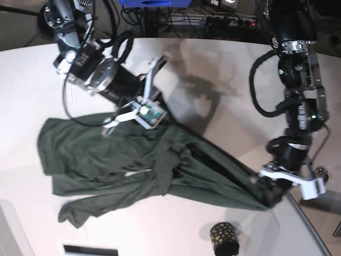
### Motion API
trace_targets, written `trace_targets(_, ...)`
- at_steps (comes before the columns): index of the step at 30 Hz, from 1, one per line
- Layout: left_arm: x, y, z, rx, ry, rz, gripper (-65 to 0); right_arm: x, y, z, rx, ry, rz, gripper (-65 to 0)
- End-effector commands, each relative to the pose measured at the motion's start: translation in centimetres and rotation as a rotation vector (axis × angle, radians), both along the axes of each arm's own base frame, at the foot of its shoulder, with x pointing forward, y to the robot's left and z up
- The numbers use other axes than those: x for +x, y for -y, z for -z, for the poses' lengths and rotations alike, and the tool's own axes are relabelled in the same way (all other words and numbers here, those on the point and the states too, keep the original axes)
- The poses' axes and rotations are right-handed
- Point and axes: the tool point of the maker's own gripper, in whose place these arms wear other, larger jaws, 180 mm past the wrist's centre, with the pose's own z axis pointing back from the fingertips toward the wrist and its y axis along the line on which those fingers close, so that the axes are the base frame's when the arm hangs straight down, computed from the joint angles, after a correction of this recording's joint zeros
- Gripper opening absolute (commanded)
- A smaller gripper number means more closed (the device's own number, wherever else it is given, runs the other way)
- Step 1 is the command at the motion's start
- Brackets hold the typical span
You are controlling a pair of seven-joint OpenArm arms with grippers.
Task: Layout the t-shirt on the table in an organized manner, then fold the t-shirt properly
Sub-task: 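Lift the shirt with both grippers and swing it across the table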
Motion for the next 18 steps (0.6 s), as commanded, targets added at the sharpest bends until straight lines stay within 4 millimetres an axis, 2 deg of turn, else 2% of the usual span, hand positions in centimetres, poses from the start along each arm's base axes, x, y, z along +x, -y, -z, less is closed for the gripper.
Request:
trace_targets(1,0.6,-0.6,-3.6,0.015,0.109,-0.016,-65.0,-0.3,-1.3,-1.6,0.045,0.039,-0.033,-64.4)
trace_targets(4,0.4,-1.8,-5.8,0.025,0.165,-0.047,-65.0,-2.3,-4.1,-1.5,0.0,0.066,-0.134,-64.4)
trace_targets(6,0.1,-2.8,-6.6,0.013,0.187,-0.094,-65.0,-3.3,-5.2,-1.2,-0.051,0.095,-0.178,-64.4)
trace_targets(8,0.6,-2.8,-7.0,-0.043,0.195,-0.138,-65.0,-2.5,-4.9,-1.0,-0.117,0.141,-0.16,-64.4)
trace_targets(9,0.9,-2.2,-6.9,-0.071,0.196,-0.136,-65.0,-2.0,-4.6,-1.1,-0.133,0.154,-0.142,-64.4)
trace_targets(12,2.5,2.4,-6.3,-0.125,0.182,-0.052,-65.0,0.6,-1.9,-1.1,-0.173,0.173,-0.046,-64.4)
trace_targets(14,3.6,6.1,-5.9,-0.101,0.167,0.008,-65.0,2.9,1.0,-1.4,-0.184,0.182,0.08,-64.4)
trace_targets(18,6.2,14.6,-4.0,-0.008,0.141,0.094,-65.0,6.1,8.5,-1.2,-0.23,0.171,0.331,-64.4)
